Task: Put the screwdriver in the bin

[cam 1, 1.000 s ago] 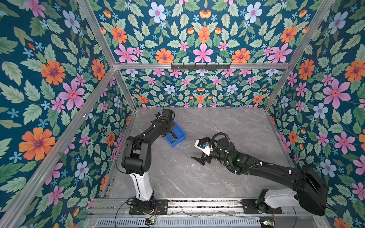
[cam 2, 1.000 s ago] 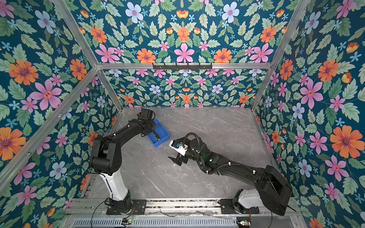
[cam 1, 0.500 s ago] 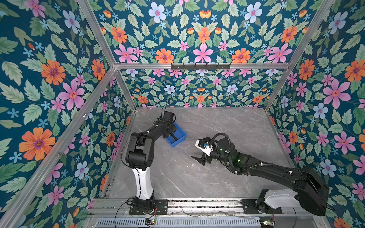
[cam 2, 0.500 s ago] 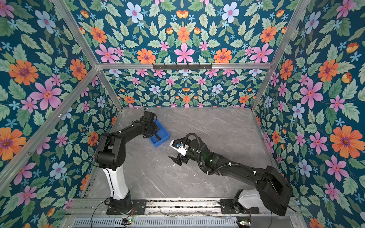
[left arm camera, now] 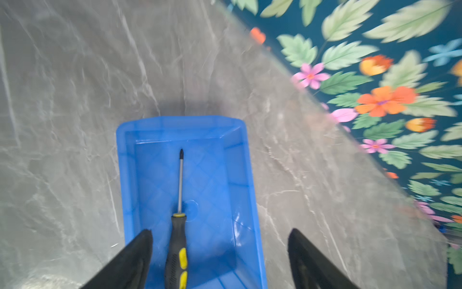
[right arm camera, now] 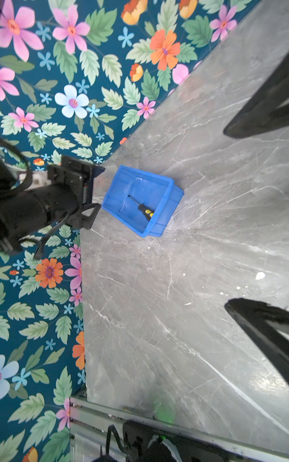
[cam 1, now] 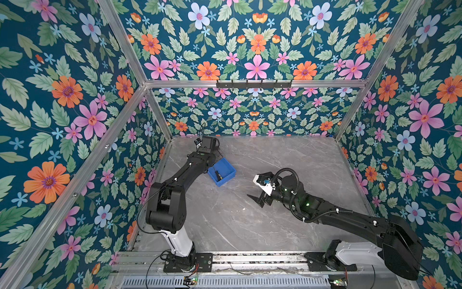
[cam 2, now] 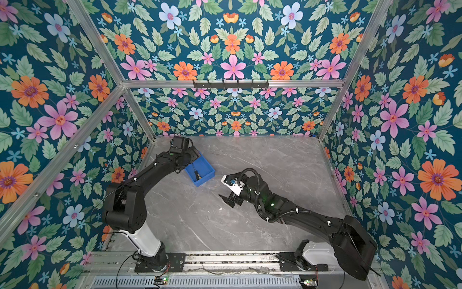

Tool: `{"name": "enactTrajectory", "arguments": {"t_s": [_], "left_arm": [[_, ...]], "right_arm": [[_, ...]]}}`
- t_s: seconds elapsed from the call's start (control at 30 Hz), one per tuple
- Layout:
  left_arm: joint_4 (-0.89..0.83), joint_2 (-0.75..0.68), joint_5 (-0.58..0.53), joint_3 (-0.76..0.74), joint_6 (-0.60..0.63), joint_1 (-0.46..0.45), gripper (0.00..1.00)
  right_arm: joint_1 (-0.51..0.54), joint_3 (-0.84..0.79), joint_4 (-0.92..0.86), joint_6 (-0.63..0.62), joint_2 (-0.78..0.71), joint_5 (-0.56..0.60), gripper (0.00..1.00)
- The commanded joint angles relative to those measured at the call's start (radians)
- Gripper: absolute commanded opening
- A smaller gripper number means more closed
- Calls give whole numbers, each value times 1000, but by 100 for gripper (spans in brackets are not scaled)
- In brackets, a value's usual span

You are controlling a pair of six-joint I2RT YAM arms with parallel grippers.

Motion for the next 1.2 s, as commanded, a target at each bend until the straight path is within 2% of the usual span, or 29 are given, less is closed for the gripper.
{"name": "enactTrajectory", "arguments": {"t_s": [0.0,0.17,0.33,0.43,0.6,0.67,0.83,0.97,1.1,1.17], "left_arm": [[86,-74,-74,-56,92,-3,94],[273,-224,-136,-227,246,-2,97],[544,-375,-186,-459,453,-2,100],[693,-436,-185,-588,627,1,100],[916,-502,-230,-795,766,30,99],[954,-516,-222,-851,795,55,99],[1126,-519,-236,-1009,828,101,99],[1306,-448,-206,-1087,838,142,99],[1523,-312,-102,-1119,813,194,99],[1633,-231,-87,-1122,810,207,99]], "right_arm": [[-38,-22,52,51,-36,11,99],[-145,-94,53,125,-114,49,99],[-307,-195,65,226,-202,88,99],[-396,-248,52,244,-236,141,99],[-539,-316,40,234,-250,255,99],[-602,-351,60,233,-247,289,99],[-779,-440,200,295,-196,217,99],[-822,-481,363,310,-104,211,99],[-825,-446,401,337,-28,201,99],[-826,-447,489,356,36,197,99]]}}
